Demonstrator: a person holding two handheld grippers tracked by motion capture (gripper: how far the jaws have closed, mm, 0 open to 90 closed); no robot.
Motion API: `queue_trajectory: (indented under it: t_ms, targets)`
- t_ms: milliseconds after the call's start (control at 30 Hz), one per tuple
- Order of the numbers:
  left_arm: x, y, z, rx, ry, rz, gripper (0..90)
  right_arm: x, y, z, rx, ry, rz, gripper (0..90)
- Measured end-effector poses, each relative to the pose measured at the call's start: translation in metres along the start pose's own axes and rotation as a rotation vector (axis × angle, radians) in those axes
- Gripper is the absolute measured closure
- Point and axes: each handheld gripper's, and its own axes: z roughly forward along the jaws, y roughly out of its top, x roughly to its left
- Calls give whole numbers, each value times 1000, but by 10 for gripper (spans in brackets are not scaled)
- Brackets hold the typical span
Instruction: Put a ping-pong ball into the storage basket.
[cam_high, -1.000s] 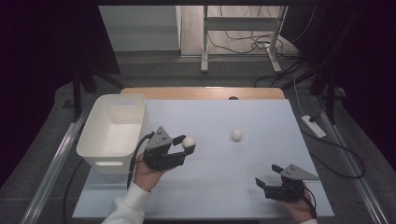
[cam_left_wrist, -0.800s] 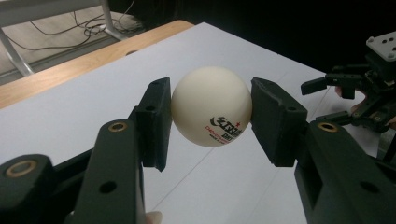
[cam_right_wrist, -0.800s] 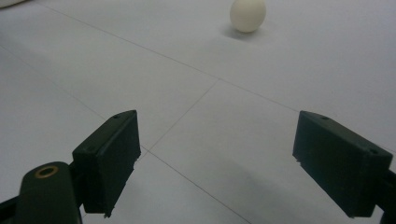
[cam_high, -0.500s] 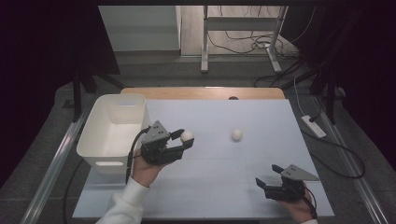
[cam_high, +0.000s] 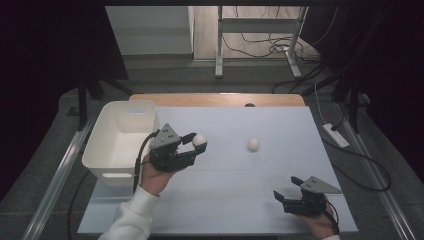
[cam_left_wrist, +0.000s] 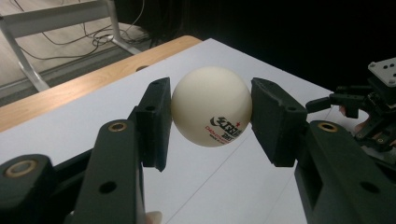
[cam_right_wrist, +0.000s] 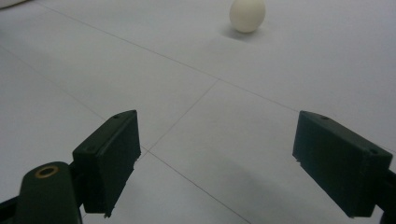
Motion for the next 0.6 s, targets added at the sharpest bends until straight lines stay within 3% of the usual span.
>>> queue_trajectory:
  t_ms: [600]
  targets:
    - [3, 12, -1, -10, 20, 17, 506, 0, 0, 0, -2, 3, 1, 150]
